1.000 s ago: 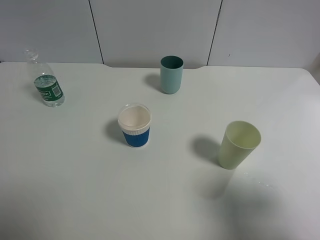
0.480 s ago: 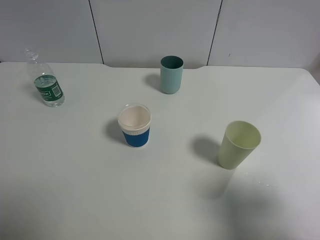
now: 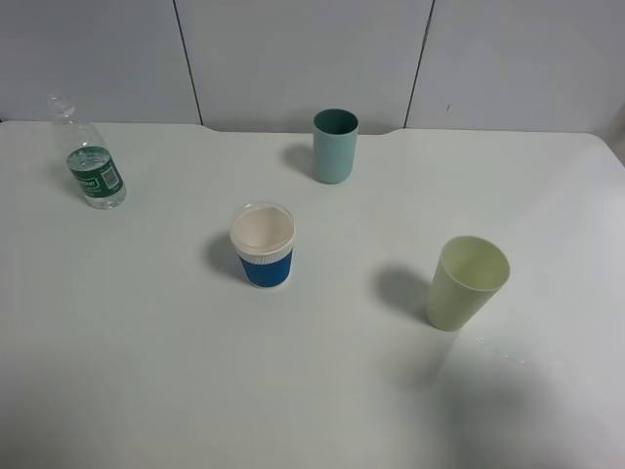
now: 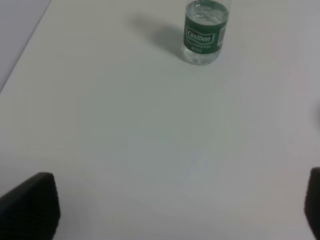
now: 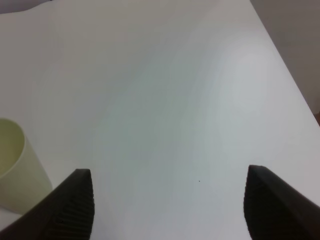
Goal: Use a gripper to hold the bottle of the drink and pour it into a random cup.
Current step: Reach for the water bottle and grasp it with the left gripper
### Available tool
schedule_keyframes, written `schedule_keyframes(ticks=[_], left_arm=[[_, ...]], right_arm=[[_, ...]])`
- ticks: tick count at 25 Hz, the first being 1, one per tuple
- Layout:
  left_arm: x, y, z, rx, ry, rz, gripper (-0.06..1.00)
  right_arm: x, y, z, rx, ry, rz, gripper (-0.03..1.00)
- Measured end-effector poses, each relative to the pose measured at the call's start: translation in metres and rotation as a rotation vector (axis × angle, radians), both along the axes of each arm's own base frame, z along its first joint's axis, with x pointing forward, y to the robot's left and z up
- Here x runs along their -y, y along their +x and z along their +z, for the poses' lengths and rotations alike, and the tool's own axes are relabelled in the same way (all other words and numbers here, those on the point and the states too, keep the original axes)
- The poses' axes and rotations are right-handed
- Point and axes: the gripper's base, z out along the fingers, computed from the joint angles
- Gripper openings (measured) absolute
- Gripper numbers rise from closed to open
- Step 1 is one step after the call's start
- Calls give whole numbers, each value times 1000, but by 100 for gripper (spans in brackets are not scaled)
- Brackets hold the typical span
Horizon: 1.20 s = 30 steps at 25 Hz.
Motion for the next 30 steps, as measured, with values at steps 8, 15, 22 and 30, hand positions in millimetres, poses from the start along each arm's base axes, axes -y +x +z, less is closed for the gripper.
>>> schedule_keyframes(ticks=[8,15,22,30], left_arm=[[0,0,0,0,0,0,100],[0,0,0,0,0,0,100],[0,0,0,0,0,0,100],[0,0,0,0,0,0,100]], right_arm=[[0,0,0,0,0,0,63],[0,0,0,0,0,0,63],[0,0,0,0,0,0,63],[0,0,0,0,0,0,63]])
